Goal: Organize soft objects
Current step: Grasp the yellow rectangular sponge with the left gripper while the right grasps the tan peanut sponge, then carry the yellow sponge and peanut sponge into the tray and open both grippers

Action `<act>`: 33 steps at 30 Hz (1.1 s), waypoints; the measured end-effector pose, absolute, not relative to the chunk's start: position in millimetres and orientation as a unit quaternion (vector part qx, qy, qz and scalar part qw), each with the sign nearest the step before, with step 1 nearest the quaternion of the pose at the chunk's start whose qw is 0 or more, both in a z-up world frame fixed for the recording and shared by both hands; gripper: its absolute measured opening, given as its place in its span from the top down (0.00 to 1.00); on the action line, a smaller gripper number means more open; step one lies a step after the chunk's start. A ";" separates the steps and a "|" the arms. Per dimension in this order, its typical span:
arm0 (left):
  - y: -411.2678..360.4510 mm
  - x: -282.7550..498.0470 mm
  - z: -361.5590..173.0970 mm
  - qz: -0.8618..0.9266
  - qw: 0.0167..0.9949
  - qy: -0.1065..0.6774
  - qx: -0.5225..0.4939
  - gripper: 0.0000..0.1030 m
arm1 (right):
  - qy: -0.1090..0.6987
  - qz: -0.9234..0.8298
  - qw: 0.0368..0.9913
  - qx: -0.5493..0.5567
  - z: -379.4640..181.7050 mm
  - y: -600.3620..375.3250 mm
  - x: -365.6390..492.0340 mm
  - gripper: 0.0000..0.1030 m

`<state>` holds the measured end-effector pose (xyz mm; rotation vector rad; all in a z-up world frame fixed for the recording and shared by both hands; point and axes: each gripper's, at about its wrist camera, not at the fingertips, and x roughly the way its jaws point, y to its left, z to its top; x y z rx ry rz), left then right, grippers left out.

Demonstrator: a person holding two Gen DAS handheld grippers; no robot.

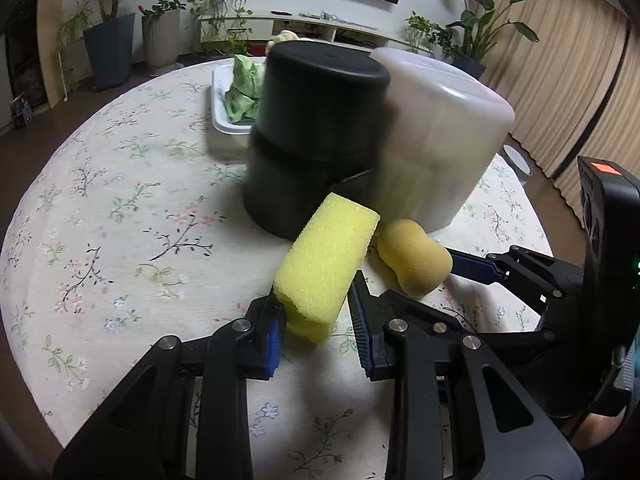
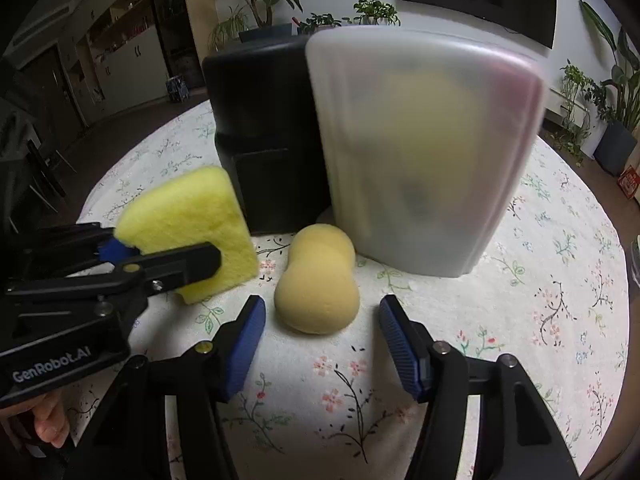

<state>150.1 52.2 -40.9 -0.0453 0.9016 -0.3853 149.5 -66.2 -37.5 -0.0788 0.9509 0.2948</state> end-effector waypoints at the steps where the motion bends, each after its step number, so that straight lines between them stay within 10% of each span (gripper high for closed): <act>1: 52.9 150.1 -40.7 -0.183 0.883 0.432 -0.022 0.74 | 0.454 0.140 0.879 -0.042 -37.9 -63.7 150.4 0.43; 9: 54.2 148.9 -39.8 -0.171 0.887 0.428 -0.019 0.74 | 0.447 0.146 0.881 -0.044 -37.5 -60.2 150.1 0.64; 33: 64.3 141.9 -37.8 -0.137 0.898 0.418 -0.012 0.75 | 0.429 0.090 0.899 0.012 -12.3 -170.3 105.2 0.65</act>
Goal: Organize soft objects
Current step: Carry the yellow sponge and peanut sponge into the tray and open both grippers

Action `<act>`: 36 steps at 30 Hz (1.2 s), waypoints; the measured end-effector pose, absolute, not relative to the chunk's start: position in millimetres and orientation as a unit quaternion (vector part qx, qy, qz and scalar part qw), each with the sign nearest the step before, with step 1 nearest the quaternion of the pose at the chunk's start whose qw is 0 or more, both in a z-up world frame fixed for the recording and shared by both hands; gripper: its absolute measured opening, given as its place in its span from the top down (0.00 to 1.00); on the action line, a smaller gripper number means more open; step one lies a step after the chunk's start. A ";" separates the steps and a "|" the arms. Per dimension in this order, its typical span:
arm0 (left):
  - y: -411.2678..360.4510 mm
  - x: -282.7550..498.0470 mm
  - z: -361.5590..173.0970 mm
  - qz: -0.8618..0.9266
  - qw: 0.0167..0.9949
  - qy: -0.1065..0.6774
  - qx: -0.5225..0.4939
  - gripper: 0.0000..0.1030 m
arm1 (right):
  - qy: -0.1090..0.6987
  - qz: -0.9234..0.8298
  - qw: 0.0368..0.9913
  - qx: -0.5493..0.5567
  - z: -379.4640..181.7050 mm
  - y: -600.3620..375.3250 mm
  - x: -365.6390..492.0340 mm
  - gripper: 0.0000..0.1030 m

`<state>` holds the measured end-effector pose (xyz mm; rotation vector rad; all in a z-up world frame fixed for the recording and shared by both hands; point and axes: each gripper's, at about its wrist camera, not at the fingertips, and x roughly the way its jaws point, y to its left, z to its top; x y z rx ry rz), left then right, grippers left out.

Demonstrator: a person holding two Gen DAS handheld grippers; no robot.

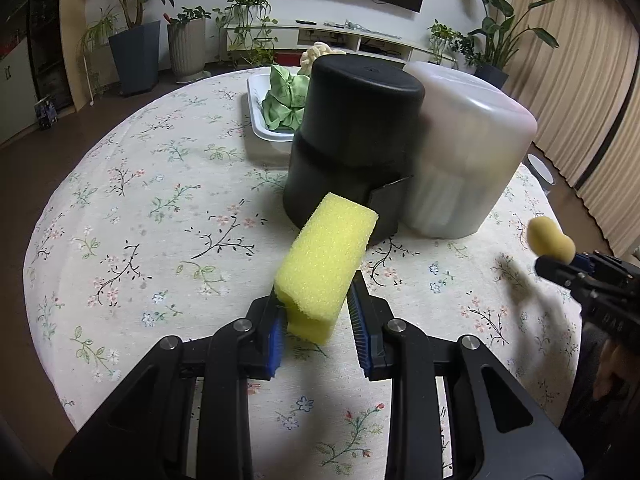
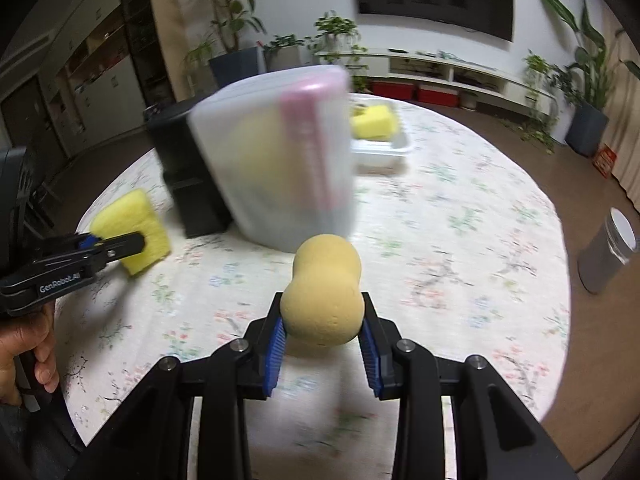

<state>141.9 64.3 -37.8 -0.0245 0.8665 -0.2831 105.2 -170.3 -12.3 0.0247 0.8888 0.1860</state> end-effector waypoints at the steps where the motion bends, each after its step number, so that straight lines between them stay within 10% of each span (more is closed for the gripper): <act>1: 64.5 141.5 -37.8 -0.134 0.899 0.418 -0.011 0.75 | 0.430 0.086 0.899 0.016 -12.2 -176.6 105.2 0.65; 36: 108.5 268.4 89.3 -0.076 0.934 0.343 0.060 0.75 | 0.362 0.018 0.932 -0.007 105.2 -328.7 259.4 0.65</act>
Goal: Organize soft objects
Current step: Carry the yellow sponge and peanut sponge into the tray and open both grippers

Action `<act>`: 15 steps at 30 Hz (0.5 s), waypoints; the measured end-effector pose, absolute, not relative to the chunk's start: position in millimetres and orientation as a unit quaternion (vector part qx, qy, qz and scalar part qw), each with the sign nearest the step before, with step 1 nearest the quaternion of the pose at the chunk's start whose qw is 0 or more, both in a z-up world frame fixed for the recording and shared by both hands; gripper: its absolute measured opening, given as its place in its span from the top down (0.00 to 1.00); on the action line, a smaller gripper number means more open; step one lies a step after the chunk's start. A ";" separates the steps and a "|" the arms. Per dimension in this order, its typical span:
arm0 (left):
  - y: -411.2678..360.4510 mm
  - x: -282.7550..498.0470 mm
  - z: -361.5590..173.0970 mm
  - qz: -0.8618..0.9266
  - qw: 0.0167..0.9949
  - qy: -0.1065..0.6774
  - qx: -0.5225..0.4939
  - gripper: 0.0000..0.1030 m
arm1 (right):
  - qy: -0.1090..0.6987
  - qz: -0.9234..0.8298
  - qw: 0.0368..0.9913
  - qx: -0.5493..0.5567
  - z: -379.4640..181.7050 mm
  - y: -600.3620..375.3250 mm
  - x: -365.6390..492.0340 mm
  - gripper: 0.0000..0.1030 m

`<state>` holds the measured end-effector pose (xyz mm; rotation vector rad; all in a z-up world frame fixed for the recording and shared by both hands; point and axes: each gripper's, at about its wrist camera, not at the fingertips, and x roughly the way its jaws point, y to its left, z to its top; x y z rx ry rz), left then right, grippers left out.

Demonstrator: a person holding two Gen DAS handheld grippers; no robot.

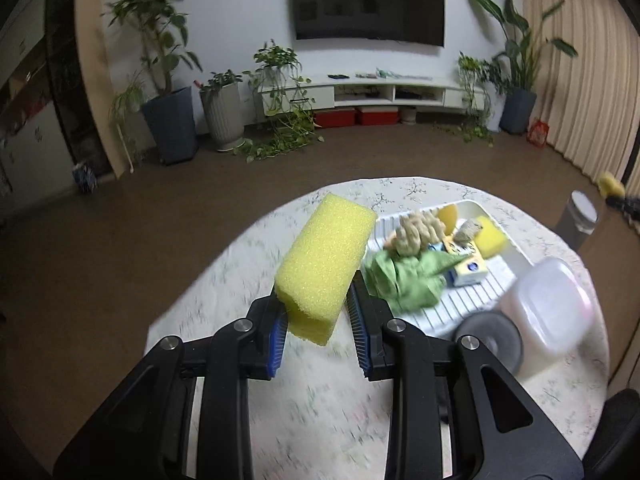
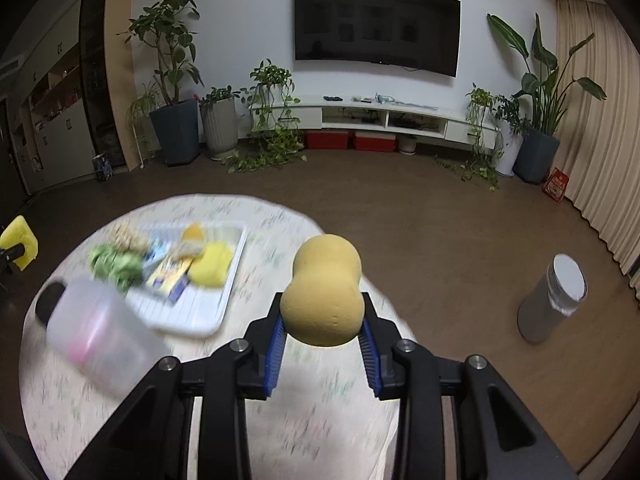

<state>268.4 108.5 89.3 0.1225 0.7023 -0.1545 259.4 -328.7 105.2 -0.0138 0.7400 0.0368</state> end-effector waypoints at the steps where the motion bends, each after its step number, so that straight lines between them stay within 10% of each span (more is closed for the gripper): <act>1: 103.2 281.3 89.9 -0.084 0.931 0.348 0.068 0.75 | 0.362 0.023 0.932 -0.008 110.2 -328.4 273.0 0.65; 15: -2.1 356.4 59.6 -0.235 0.867 0.392 0.200 0.75 | 0.452 0.222 0.858 -0.106 64.1 -177.9 393.5 0.65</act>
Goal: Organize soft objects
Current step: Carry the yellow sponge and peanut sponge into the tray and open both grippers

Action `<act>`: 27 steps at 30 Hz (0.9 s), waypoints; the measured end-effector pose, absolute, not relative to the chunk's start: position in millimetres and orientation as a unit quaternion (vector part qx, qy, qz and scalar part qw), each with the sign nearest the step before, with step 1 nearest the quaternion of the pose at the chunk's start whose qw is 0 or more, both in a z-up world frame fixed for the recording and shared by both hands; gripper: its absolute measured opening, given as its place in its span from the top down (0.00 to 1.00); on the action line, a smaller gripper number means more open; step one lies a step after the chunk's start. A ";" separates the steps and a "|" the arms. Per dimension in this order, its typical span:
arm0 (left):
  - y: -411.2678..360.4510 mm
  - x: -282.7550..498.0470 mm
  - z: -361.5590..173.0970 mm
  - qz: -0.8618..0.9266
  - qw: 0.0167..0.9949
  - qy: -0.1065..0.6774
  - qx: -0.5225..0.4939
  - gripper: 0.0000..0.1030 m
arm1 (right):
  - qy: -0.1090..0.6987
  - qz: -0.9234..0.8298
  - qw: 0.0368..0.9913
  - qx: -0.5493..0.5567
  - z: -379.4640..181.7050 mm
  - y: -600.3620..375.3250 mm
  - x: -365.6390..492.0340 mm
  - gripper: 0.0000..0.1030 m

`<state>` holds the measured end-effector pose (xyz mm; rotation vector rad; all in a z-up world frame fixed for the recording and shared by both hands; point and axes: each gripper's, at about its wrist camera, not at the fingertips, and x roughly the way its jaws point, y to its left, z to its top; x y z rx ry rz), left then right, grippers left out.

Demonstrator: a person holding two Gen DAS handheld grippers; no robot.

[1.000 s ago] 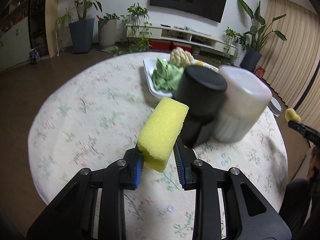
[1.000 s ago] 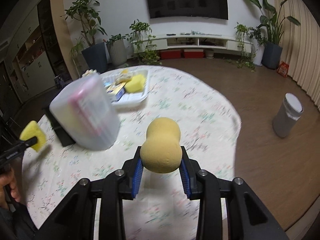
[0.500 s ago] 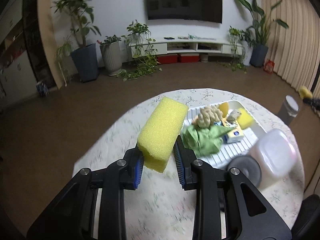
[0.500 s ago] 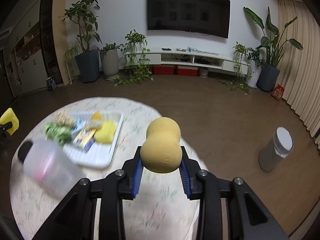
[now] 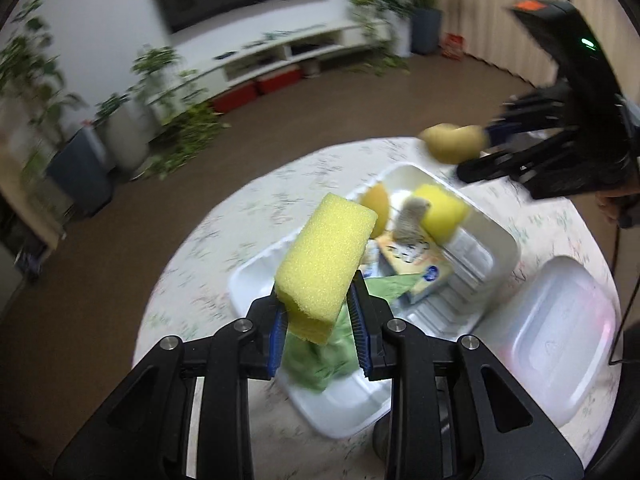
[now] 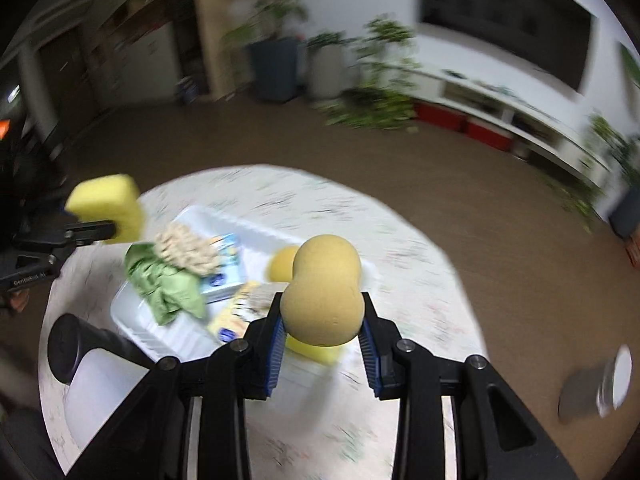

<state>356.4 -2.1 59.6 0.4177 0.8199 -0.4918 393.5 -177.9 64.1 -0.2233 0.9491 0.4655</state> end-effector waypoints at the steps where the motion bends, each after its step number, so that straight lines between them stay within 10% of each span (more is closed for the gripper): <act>1: -7.5 356.8 56.1 -0.243 0.863 0.391 0.206 0.75 | 0.459 0.233 0.850 -0.115 57.7 -166.6 397.3 0.65; 14: -27.0 367.7 20.4 -0.276 0.835 0.416 0.230 0.70 | 0.485 0.298 0.801 -0.187 11.9 -116.6 405.8 0.63; 18: -23.7 367.7 23.0 -0.271 0.842 0.412 0.218 0.36 | 0.483 0.299 0.801 -0.190 12.6 -116.0 406.5 0.61; 23: -17.4 364.3 27.1 -0.267 0.848 0.408 0.206 0.29 | 0.481 0.300 0.802 -0.189 12.7 -117.2 404.2 0.58; 27: -11.7 362.9 29.6 -0.264 0.853 0.404 0.199 0.29 | 0.476 0.303 0.806 -0.178 17.2 -120.9 401.3 0.36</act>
